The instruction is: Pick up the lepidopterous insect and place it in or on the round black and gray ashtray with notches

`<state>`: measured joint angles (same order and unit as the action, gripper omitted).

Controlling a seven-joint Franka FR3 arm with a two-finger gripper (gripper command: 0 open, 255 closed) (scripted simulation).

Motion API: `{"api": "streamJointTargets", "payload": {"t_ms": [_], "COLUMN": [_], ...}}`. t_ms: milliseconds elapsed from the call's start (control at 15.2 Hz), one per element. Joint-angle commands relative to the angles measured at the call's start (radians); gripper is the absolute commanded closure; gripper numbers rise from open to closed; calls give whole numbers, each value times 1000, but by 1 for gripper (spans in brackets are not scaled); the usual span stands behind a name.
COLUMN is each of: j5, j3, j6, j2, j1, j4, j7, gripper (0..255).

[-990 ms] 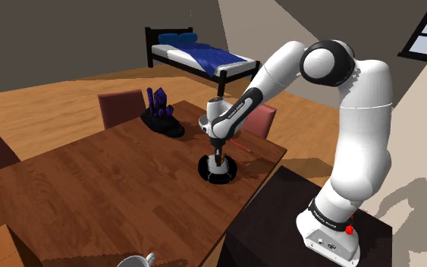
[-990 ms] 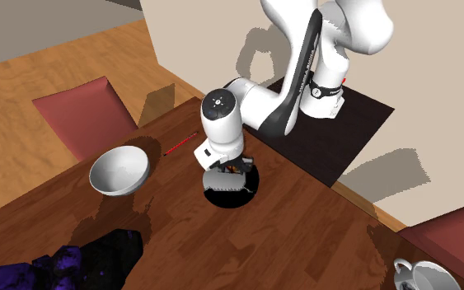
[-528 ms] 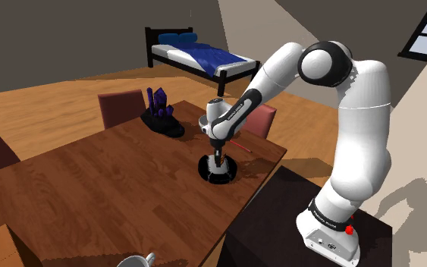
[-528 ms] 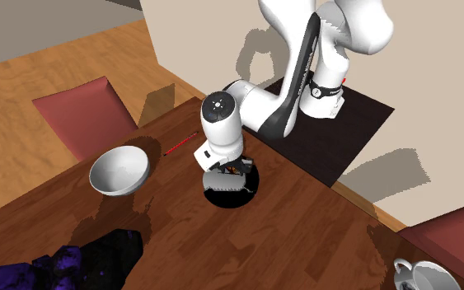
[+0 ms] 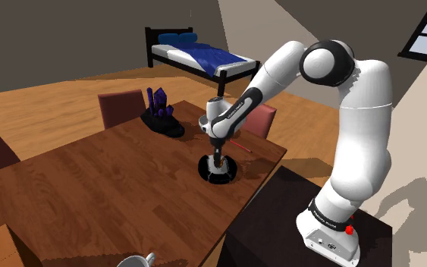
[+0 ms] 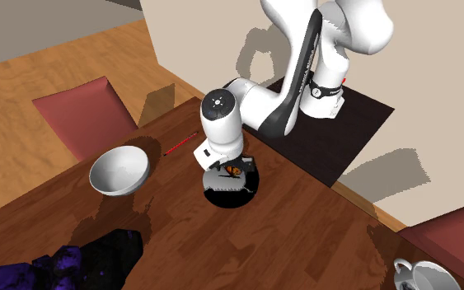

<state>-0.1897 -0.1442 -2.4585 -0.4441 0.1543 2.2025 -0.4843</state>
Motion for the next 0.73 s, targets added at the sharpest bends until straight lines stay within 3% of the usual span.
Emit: {"api": "streamJointTargets", "payload": {"t_ms": [0,132,660], "j5": [13,28,28], "j3": [-8,-18,-18], "j6": [44,97,97], "j2": [35,77,77], "j1": [4,7,7], "j4": [-9,-21,-21], "j7": [-10,-20,-20], "gripper": [0,0,0]}}
